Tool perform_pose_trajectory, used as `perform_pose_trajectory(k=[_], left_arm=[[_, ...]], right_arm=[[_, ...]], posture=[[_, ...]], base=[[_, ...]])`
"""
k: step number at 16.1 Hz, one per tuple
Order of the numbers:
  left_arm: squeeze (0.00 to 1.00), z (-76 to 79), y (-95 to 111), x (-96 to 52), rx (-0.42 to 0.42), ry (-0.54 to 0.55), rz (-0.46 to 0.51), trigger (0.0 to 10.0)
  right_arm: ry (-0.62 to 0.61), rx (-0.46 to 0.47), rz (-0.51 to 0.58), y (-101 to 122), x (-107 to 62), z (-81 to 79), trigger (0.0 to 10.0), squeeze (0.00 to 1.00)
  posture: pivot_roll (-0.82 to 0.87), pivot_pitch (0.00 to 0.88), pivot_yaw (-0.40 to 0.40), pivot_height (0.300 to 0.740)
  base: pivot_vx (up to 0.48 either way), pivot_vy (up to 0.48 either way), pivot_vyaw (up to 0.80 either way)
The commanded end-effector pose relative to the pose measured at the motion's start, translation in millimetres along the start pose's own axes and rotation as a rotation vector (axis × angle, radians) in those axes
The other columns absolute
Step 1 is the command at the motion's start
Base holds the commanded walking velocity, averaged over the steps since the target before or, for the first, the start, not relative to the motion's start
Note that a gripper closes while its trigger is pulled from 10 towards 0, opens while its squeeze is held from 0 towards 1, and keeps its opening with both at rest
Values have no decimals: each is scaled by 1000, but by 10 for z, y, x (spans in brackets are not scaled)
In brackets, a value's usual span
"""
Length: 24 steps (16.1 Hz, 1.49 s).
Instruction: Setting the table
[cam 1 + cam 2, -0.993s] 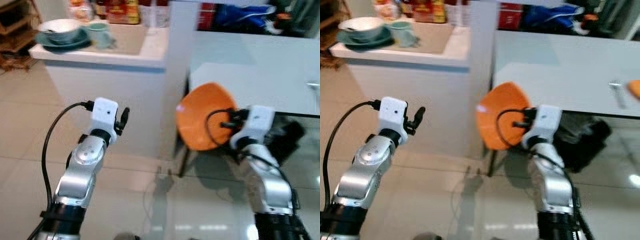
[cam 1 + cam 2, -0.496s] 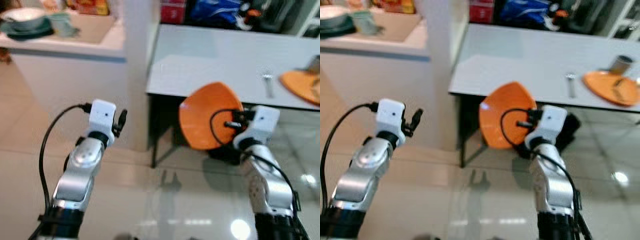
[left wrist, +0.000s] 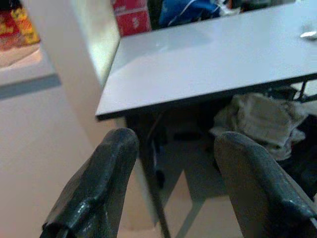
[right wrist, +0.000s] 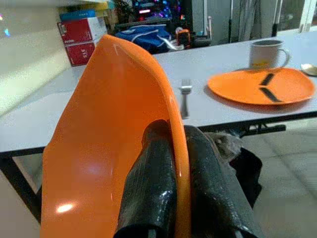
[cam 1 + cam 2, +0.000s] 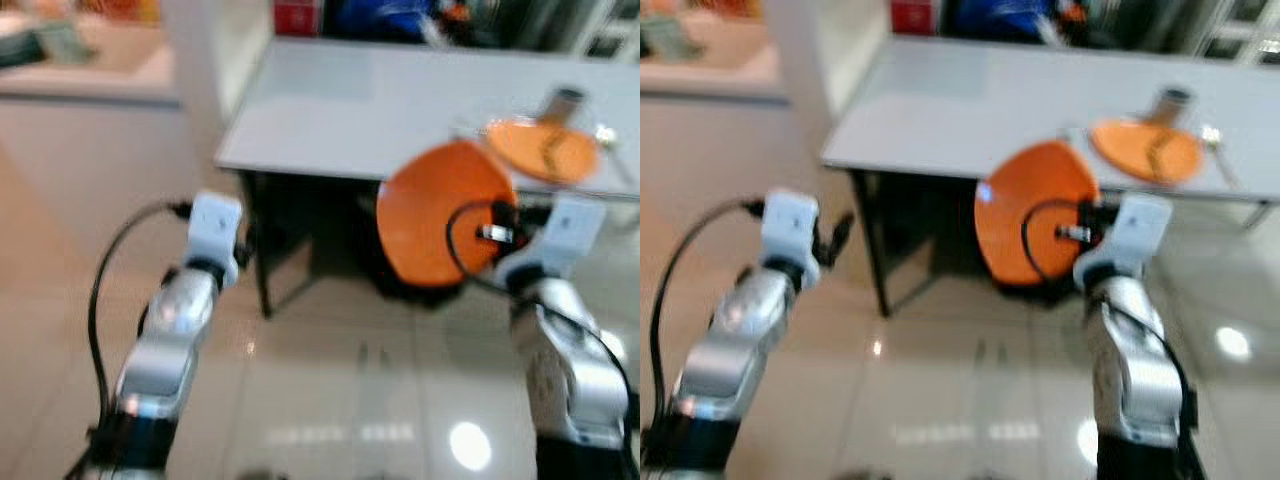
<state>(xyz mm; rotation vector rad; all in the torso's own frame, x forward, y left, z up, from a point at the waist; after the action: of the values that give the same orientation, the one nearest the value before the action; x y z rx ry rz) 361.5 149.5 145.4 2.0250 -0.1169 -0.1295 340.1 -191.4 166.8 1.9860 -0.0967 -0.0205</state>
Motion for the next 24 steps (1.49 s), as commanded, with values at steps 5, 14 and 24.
perform_pose_trajectory(k=[5,14,24], left_arm=[[0,-71,492,-20,-42,-29,173,10000],[0,-16,620,0,-74,-39,205,10000],[0,-59,628,-20,-61,-65,198,10000]], right_arm=[[47,66,-3,36,-21,-203,10000,0],[71,52,75,395,88,-209,10000,0],[186,86,124,585,124,-520,10000,0]], posture=[[52,43,7,740],[4,76,-23,740],[52,68,-15,740]], base=[[262,0,0],[478,0,-330],[465,0,-240]])
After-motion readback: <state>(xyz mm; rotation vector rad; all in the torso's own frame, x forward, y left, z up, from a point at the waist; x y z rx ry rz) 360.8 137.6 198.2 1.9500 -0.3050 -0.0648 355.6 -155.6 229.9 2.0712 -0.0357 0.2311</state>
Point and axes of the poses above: a point about 5 cm out from each wrist's last joint towards the gripper, its own x axis pointing out of the wrist towards the gripper, its own y axis along the axis of the wrist's last joint, z = x × y, the point moved 6 cm from there along x, pointing out of the wrist towards the gripper, and after that the axes turned 13 degrees about x, right-handed, at the moved point
